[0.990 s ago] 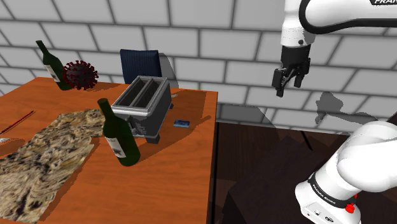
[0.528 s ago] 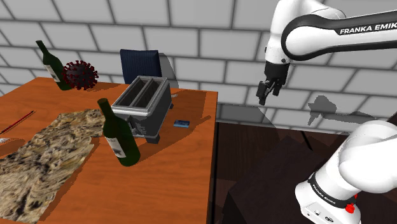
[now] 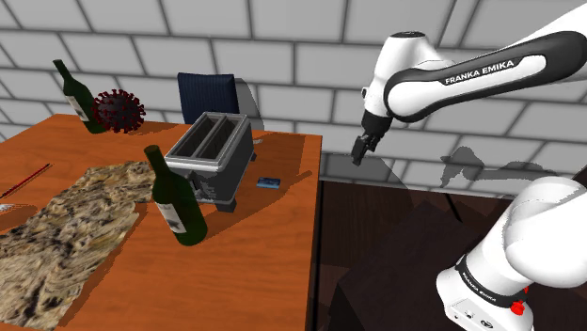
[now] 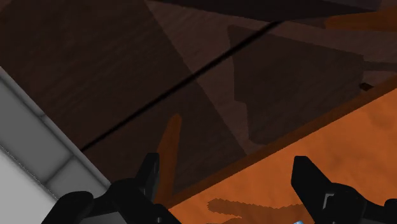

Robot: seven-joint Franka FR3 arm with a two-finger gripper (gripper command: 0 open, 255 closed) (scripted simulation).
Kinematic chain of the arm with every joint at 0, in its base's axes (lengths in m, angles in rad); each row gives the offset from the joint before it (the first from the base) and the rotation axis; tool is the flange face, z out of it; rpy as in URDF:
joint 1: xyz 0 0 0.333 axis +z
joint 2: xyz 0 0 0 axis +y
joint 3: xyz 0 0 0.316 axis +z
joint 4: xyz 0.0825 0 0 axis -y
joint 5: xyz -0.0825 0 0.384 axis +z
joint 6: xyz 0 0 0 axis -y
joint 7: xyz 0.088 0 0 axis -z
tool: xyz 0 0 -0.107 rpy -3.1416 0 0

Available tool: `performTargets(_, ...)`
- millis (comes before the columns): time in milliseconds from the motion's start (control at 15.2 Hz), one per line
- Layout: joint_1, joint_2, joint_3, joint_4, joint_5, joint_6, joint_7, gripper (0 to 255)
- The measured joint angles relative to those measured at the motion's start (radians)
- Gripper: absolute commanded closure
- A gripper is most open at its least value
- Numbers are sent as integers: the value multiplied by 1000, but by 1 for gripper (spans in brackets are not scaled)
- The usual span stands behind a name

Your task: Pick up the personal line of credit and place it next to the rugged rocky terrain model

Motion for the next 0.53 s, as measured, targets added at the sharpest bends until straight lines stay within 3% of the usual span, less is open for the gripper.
performTargets(264,45,121,-31,6,49,186,-108,0)
performTargets(528,112,268,-51,46,142,359,-231,0)
